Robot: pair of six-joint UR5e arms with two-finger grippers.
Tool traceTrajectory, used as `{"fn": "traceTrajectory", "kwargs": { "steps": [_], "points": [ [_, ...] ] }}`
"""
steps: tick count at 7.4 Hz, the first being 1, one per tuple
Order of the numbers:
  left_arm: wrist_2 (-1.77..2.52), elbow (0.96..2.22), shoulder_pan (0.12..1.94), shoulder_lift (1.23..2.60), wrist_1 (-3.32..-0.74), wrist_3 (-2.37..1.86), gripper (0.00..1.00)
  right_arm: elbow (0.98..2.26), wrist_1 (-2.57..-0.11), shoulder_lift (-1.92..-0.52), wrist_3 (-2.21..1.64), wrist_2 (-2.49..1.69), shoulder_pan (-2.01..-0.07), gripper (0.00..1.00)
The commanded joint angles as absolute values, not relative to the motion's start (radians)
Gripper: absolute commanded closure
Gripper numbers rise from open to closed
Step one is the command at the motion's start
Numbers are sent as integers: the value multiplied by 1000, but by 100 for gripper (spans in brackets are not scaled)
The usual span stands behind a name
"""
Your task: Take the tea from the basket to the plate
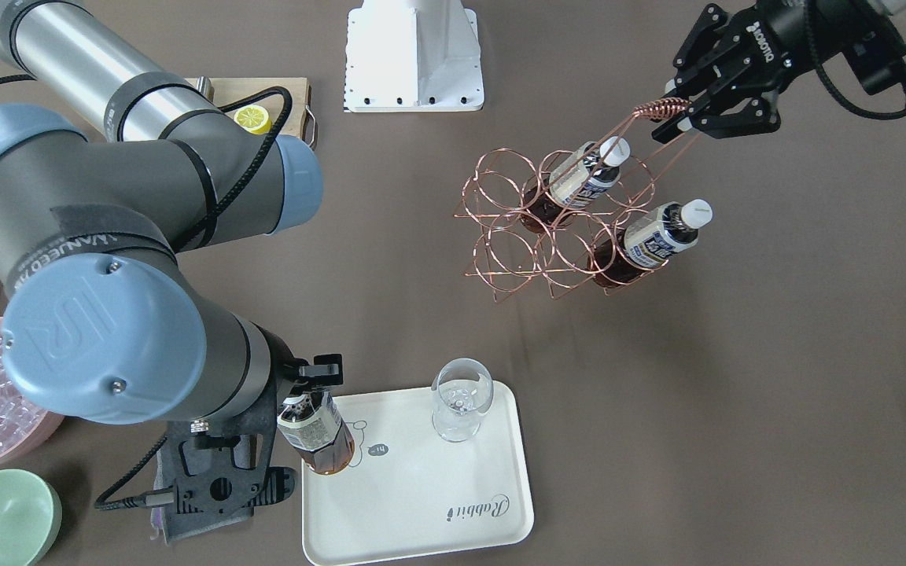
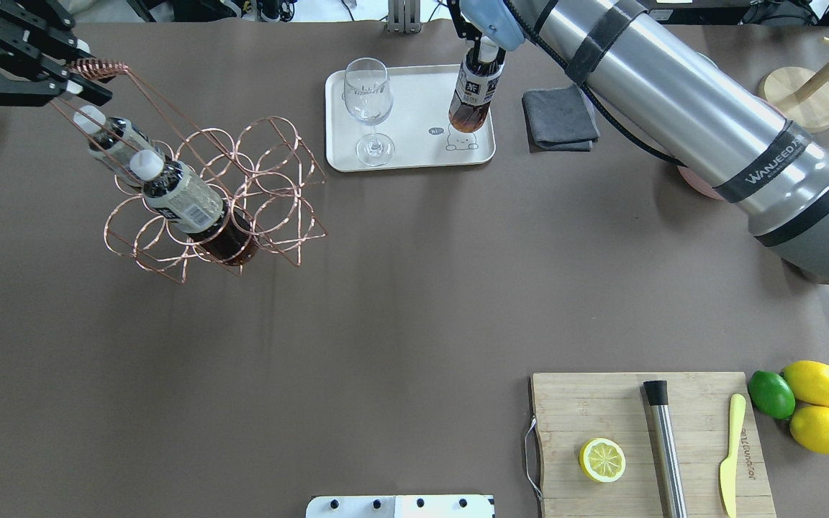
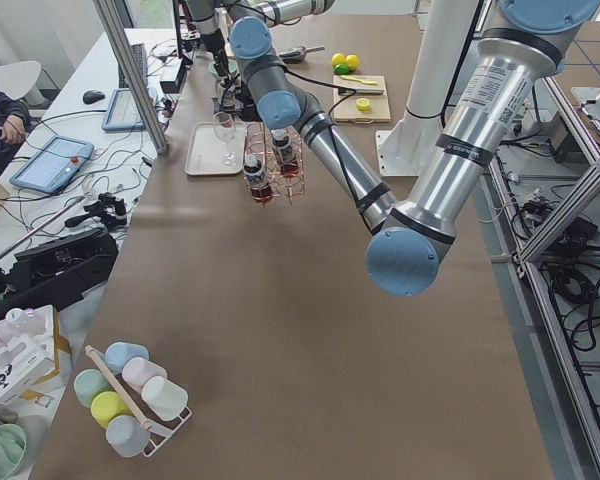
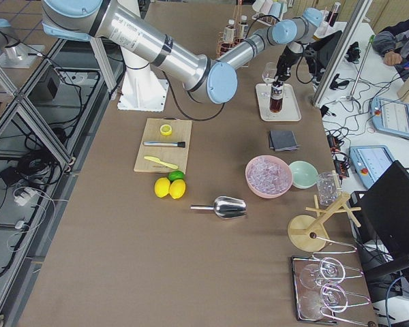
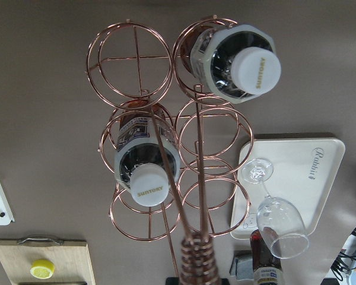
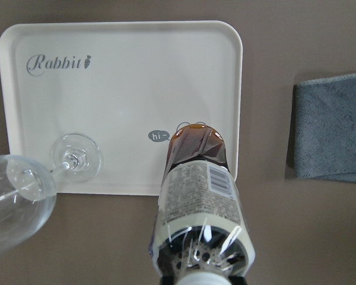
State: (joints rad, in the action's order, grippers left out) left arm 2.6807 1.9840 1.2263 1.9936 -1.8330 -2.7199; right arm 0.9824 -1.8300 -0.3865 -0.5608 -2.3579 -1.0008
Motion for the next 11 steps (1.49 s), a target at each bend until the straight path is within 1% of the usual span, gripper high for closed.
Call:
{"fn": "traceTrajectory", "kwargs": {
  "steps": [1, 2, 5, 6, 8, 11],
  "points": [
    [2711, 1968, 1336, 1903, -1825, -2521, 100, 936, -1830, -367, -510, -2332, -986, 100],
    [2708, 1944, 1380, 1885, -1803, -2409, 100, 924, -1829, -359, -499, -2315, -986, 100],
    [2603, 1939, 1422, 1888, -1500, -1896, 100, 901, -1778, -348, -505, -2298, -980, 100],
    [2590, 1919, 1434, 1900, -1420, -1806, 100, 870, -1732, -348, -509, -2298, -977, 100],
    [2573, 1872, 1463, 1905, -1388, -1761, 100, 854, -1718, -347, -518, -2296, -977, 100],
    [2568, 1766, 1505, 1927, -1387, -1553, 100, 854, -1717, -330, -531, -2290, -960, 100]
  ]
}}
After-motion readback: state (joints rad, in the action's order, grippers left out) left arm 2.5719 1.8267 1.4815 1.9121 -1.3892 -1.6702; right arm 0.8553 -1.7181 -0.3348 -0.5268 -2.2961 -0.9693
